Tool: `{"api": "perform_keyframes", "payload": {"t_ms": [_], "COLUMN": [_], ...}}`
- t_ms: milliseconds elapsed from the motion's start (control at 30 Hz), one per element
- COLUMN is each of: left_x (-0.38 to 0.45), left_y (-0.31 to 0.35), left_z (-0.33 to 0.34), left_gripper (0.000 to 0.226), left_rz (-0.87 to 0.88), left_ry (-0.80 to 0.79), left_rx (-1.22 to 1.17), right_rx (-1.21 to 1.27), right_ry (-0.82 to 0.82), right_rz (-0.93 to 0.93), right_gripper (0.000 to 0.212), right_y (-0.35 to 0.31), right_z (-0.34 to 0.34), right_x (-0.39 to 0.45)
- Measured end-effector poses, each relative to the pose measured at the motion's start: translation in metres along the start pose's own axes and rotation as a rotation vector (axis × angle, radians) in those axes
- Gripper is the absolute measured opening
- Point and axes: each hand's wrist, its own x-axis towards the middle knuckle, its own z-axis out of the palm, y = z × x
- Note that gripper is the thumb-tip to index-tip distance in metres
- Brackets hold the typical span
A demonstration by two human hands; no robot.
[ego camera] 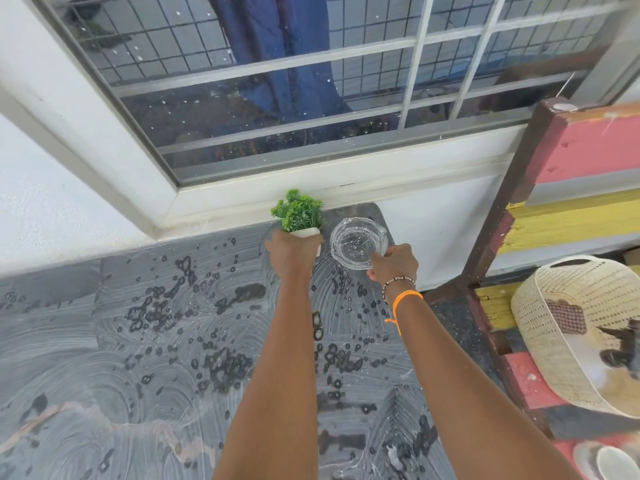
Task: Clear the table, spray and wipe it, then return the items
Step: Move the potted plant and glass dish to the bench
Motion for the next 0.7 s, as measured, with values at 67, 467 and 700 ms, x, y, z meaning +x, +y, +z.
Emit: {"api": "perform_keyframes", "payload": {"t_ms": [67,467,700], "left_x": [-0.008,-0.13,-0.252], "left_y": [-0.006,-0.062,-0.078], "left_z": [-0.005,0.012,0.089], "left_gripper": [0.068,0.054,0.052], "left_rz": [0.036,0.166,0.306], "left_ry": [-0.006,-0.109,-0.295], "left_rx": [0.065,-0.202,-0.2], "right_rx": [-0.005,0.082,0.099], "right_ry": [0.006,0.033,0.136], "right_rz": [0.004,-0.104,-0.145], "right_gripper": [0.03,0.019,0.022], "right_y": [-0.003,0.063,0.147], "right_z": [-0.001,-0.098,-0.235], "right_x": [-0.002,-0.044,-0.057]}}
